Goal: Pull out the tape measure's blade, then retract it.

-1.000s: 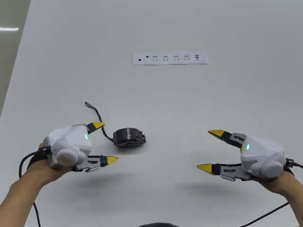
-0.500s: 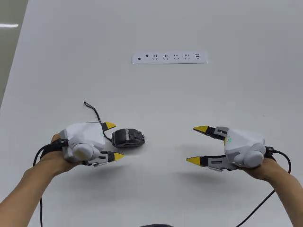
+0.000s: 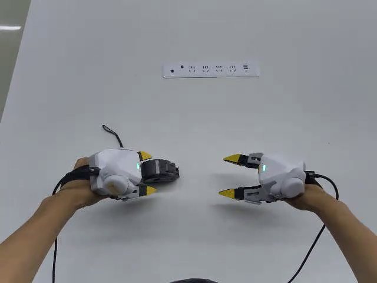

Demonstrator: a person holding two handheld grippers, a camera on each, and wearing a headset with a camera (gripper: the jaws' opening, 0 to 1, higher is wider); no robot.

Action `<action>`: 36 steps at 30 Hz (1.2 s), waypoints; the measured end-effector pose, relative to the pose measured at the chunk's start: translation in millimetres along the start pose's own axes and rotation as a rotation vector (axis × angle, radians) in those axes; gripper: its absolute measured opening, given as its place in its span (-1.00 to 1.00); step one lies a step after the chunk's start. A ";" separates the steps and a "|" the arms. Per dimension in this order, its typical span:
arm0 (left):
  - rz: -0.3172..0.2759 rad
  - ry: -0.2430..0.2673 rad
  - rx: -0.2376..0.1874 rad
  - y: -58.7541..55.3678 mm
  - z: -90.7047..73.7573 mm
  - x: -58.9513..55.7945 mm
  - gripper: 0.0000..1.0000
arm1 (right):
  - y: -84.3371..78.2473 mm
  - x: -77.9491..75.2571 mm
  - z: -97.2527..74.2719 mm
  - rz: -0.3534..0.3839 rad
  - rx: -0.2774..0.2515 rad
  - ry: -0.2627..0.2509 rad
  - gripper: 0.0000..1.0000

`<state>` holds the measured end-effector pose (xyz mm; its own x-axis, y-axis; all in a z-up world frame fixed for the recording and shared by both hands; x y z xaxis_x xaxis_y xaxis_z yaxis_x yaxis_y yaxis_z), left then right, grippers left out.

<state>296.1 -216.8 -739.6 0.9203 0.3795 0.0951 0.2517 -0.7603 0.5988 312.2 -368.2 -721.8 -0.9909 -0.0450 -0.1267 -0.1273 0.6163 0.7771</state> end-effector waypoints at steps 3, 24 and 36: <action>0.001 -0.007 0.004 -2.2 4.1 1.3 -0.16 | 0.2 -0.4 6.6 -0.006 0.001 0.013 -0.12; 0.002 -0.039 -0.002 -8.7 12.6 7.8 -0.34 | 8.5 -1.7 58.1 -0.035 0.004 0.104 -0.24; 0.034 -0.068 0.006 -9.5 12.0 4.6 -0.38 | 15.4 3.8 80.8 -0.049 -0.005 0.142 -0.36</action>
Point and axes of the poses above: the centre of the closed fingertips' face, and the gripper's own axes: z roughly forward along the fingers, x roughly to its left, y roughly out of its top, the point moved 1 cm from there along -z, roughly backward along the fingers, and after that the axes turned 4 degrees about -z, right-handed, at the moved point
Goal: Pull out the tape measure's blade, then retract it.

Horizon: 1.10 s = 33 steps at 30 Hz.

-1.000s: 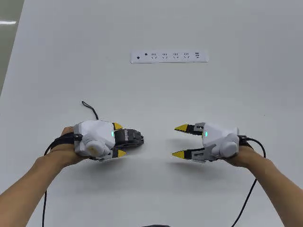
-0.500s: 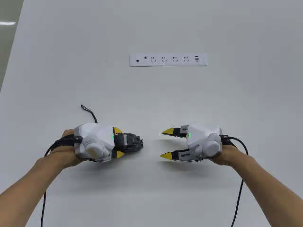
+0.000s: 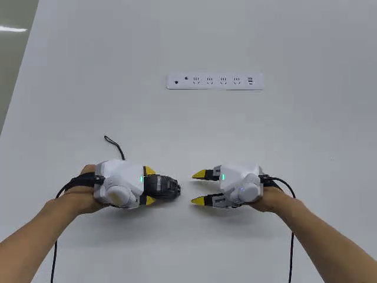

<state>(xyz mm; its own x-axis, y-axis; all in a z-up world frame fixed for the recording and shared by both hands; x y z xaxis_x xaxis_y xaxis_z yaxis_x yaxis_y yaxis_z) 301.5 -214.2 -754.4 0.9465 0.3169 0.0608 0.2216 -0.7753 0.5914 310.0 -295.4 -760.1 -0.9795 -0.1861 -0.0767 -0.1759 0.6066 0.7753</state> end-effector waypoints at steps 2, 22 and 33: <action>-0.005 0.000 0.001 -0.4 -0.2 -0.1 -0.38 | 1.6 1.4 5.7 -0.002 -0.001 0.007 -0.38; -0.057 -0.011 0.005 -1.8 -2.2 2.3 -0.43 | 1.0 -2.4 33.1 0.011 0.005 0.011 -0.64; -0.061 -0.013 -0.003 -1.7 -1.6 1.7 -0.43 | 1.7 -0.8 33.8 0.001 -0.003 0.042 -0.72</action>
Point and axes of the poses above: the centre of the closed fingertips' face, and the gripper's own axes: z roughly forward along the fingers, x roughly to its left, y roughly out of its top, the point moved 1 cm from there along -z, roughly backward along the fingers, and after that the axes turned 4 degrees about -z, right-handed, at the moved point
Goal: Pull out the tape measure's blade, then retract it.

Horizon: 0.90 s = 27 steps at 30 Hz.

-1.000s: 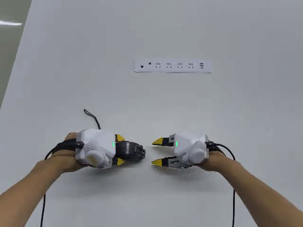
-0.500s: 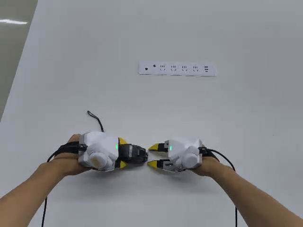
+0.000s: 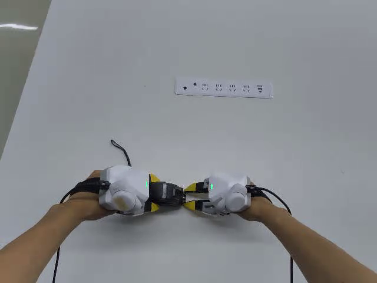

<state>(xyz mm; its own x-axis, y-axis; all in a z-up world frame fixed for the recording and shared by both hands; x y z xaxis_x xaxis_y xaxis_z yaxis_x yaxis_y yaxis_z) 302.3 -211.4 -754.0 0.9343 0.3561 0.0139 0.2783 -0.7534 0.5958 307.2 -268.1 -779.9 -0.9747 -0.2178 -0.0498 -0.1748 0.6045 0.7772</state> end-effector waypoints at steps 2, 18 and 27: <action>0.004 -0.001 -0.003 0.0 -0.1 0.1 -0.43 | -0.1 -0.3 0.1 -0.003 0.001 0.008 -0.72; 0.000 -0.010 0.000 -0.1 0.6 -0.7 -0.44 | -0.8 -0.1 1.1 -0.007 0.042 0.045 -0.81; -0.001 -0.015 0.002 -1.0 -0.7 -0.5 -0.44 | 0.5 0.0 -0.4 -0.012 0.044 0.050 -0.82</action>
Point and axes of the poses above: the centre of the closed fingertips' face, and the gripper's own axes: z roughly forward along the fingers, x roughly to its left, y roughly out of its top, the point moved 1 cm from there along -z, roughly backward along the fingers, and after that the axes turned 4 degrees about -z, right-handed, at the moved point
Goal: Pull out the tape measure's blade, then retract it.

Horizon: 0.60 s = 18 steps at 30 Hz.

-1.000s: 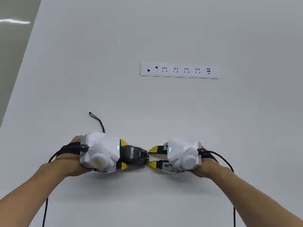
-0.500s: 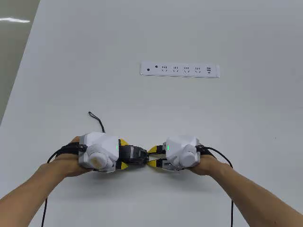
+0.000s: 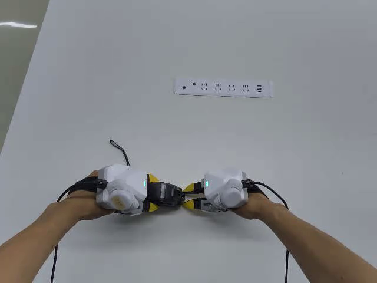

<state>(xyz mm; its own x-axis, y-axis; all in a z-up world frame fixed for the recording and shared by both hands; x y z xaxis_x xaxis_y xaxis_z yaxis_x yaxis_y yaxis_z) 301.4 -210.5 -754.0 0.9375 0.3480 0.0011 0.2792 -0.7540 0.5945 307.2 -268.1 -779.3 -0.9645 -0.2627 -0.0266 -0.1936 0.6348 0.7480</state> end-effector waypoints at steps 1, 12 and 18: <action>-0.003 0.001 0.000 -0.3 -0.3 0.2 -0.44 | 0.5 -0.4 -0.2 -0.003 -0.001 0.000 -0.82; -0.005 0.010 0.006 -1.6 -1.4 0.7 -0.44 | 3.1 -0.8 -3.0 -0.014 -0.004 -0.005 -0.82; -0.007 0.012 0.007 -2.3 -1.5 0.7 -0.44 | 4.0 -1.1 -3.8 -0.019 -0.002 -0.006 -0.83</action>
<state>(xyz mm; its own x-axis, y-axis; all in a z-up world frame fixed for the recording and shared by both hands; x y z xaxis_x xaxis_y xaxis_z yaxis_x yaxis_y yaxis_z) 301.1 -207.6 -754.1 0.9331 0.3596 0.0067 0.2868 -0.7553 0.5893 308.1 -268.1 -773.8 -0.9617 -0.2703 -0.0448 -0.2115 0.6283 0.7487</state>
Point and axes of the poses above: the centre of the closed fingertips' face, and the gripper's own axes: z roughly forward along the fingers, x roughly to its left, y roughly out of its top, the point moved 1 cm from there along -z, roughly backward along the fingers, and after that the axes turned 4 degrees about -z, right-handed, at the moved point
